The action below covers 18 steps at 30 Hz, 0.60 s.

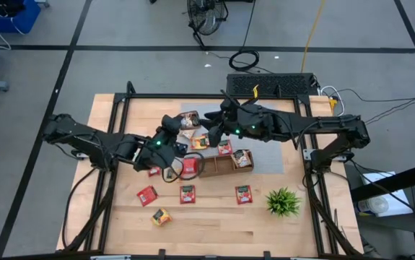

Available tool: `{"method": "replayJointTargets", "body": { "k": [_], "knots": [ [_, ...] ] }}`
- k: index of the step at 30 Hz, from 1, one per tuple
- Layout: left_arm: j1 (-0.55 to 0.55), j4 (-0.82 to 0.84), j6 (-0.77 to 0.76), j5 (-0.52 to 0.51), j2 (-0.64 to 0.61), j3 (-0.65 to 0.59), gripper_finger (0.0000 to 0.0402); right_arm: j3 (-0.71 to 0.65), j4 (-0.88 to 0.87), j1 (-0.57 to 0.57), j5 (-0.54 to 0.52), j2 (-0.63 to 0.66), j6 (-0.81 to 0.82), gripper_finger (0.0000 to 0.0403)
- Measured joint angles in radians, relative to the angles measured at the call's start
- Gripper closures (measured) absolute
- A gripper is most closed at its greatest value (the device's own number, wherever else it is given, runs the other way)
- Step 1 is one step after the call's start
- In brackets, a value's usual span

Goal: Pick & Place Tea
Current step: Put the brown tea bag into the right section of the wooden organizer

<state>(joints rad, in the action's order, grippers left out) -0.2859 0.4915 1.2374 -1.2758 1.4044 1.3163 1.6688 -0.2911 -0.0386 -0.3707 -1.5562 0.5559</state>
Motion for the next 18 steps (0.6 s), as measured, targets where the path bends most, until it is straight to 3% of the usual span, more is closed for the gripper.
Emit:
{"method": "replayJointTargets", "body": {
  "k": [7,18],
  "knots": [
    [0.003,-0.032,0.034,0.011,0.000,0.000,0.0400,0.001,0.020,0.005,0.065,-0.024,0.022,0.0226],
    [0.000,-0.057,0.037,0.016,0.000,0.000,0.0400,0.001,0.032,0.008,0.061,-0.059,0.023,0.0250]
  ]
}}
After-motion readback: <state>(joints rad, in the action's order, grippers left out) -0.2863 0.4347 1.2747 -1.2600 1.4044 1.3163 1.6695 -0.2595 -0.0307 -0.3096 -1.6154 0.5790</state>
